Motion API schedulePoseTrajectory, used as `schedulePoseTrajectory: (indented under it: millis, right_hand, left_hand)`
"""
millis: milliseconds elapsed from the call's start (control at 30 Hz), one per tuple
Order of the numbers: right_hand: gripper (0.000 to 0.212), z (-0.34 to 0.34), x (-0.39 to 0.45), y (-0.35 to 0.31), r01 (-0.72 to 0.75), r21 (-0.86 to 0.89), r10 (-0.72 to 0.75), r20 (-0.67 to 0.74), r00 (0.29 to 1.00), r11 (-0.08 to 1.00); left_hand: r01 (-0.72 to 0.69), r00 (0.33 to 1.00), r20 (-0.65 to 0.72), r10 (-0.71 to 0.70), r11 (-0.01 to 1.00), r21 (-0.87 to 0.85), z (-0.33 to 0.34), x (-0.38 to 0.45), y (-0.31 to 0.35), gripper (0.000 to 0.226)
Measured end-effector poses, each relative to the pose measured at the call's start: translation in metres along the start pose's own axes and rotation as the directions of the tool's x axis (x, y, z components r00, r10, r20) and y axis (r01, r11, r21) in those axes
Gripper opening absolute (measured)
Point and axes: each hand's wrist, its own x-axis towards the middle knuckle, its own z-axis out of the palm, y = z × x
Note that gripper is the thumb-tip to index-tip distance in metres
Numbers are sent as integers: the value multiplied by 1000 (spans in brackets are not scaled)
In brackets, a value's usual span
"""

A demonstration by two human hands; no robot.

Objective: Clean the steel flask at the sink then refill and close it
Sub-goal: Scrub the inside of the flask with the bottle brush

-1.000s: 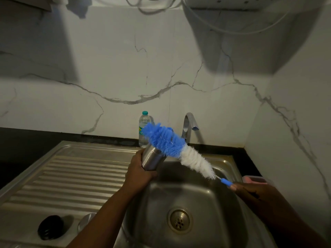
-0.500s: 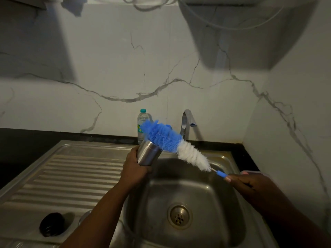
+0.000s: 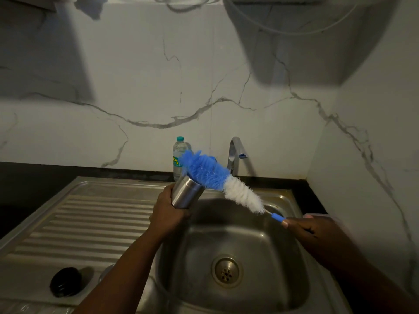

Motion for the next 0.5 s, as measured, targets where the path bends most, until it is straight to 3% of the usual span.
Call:
schedulePoseTrajectory:
  millis: [100, 233, 400, 500]
  right_hand:
    - [41, 1, 1, 0, -28, -1, 28, -1, 1000, 1000]
    - [38, 3, -8, -14, 4, 64, -7, 44, 999, 998]
    - [47, -5, -8, -20, -29, 83, 30, -15, 999, 996]
    - [39, 1, -10, -26, -51, 139, 44, 54, 998, 989]
  left_hand:
    - [2, 1000, 15, -2, 1000, 9, 3, -1, 0, 100]
    - [2, 1000, 5, -2, 1000, -30, 5, -3, 0, 88]
    - [20, 1000, -15, -20, 1000, -22, 4, -1, -1, 96]
    - [25, 1000, -13, -25, 999, -29, 4, -2, -1, 97]
